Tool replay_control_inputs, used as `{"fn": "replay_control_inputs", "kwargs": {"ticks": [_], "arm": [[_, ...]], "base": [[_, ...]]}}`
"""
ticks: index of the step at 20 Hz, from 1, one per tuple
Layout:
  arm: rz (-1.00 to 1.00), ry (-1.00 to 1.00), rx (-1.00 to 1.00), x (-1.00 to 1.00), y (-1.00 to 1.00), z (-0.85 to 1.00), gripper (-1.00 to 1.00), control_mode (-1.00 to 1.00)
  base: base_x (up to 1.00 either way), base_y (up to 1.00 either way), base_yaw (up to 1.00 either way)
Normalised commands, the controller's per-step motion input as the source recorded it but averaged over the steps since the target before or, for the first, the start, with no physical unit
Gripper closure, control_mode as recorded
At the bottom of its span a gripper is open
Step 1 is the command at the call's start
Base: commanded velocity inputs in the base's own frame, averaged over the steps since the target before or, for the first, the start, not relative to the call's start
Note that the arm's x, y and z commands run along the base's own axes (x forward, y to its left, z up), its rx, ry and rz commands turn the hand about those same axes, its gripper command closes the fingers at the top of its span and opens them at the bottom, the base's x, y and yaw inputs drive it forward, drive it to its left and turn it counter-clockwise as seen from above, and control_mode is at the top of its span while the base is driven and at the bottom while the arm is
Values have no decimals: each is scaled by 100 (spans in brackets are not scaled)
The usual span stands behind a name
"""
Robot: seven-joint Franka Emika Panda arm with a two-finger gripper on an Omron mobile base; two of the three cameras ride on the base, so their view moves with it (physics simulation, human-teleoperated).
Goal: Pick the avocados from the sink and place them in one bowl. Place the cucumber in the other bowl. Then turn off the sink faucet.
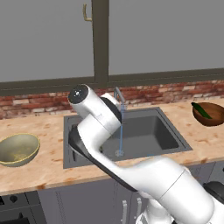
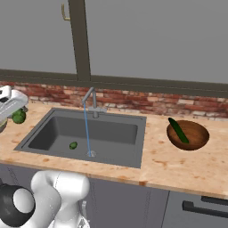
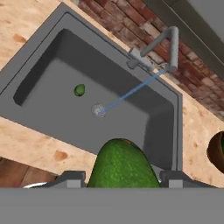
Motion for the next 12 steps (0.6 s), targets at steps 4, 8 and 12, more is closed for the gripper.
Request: {"fn": "replay_control_inputs", "kwargs": {"ticks": [4,8,12], "arm": [[-18,0,0,-20,35,0,100,-100],[-20,0,-1,-1,54,0,100,-100],[-30,0,-2,-1,55,0,100,-100]], "base": [[0,0,0],[0,0,0],[0,0,0]]}}
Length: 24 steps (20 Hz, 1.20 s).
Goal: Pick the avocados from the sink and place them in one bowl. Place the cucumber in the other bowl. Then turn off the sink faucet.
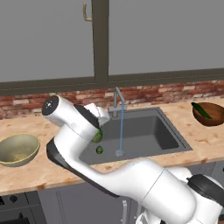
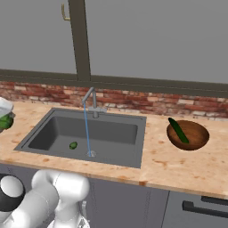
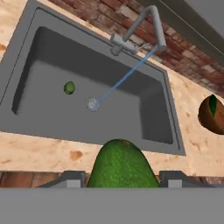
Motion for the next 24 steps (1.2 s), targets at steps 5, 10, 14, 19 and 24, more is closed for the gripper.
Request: {"fn": "replay_control_inputs", "kwargs": {"ticks": [5,10,14,19,24], "arm": [[-36,-10,-2,-17,59,0,100,-100],[-32,-6,0,-12,48,0,100,-100],[-5,-5,0,0,40,0,100,-100],[8,-8,-2,0,23,-10,100,-100],[29,-1,0,1,0,-31,100,-100]], "base": [[0,0,0],[0,0,0],[0,0,0],[0,0,0],[0,0,0]]}}
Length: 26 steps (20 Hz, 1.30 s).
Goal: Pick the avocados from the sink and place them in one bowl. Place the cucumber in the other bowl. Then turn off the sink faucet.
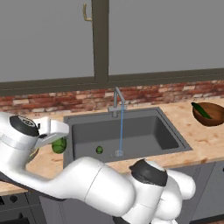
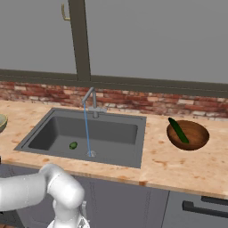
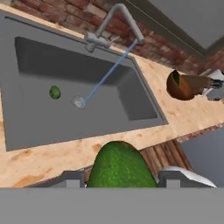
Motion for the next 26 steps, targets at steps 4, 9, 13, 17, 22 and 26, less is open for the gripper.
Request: {"fn": "replay_control_inputs", "kwargs": {"ticks": [4,9,13,17,22,26], "arm": [[38,3,0,13,0,-28,100,-100],[37,2,0,25,0,-28,100,-100],[40,0,0,20,0,-26,100,-100],[31,0,0,26,20,-13,100,-100],[15,1,0,29,38,0,100,-100],[5,3,0,31,54,0,100,-100]], "base": [[0,0,0],[0,0,0],[0,0,0],[0,0,0],[0,0,0],[0,0,0]]}}
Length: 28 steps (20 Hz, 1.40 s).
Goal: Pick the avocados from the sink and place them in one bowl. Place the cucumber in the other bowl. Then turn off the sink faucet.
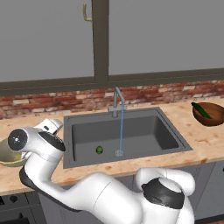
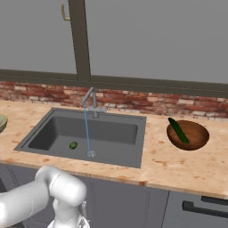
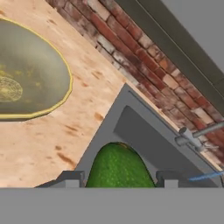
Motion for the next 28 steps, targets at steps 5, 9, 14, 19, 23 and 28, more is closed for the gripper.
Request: {"fn": "replay_control_inputs", "kwargs": {"ticks": [5,9,14,19,23,28], "arm": [[0,4,0,26,72,0,100,-100],[0,5,0,19,65,0,100,-100],[0,2,0,18,20,-6,100,-100],[2,1,0,19,0,-24,100,-100],[3,3,0,28,0,-36,100,-100],[5,0,0,26,0,-21,100,-100]], "base": [[0,0,0],[0,0,0],[0,0,0],[0,0,0],[0,0,0],[0,0,0]]}}
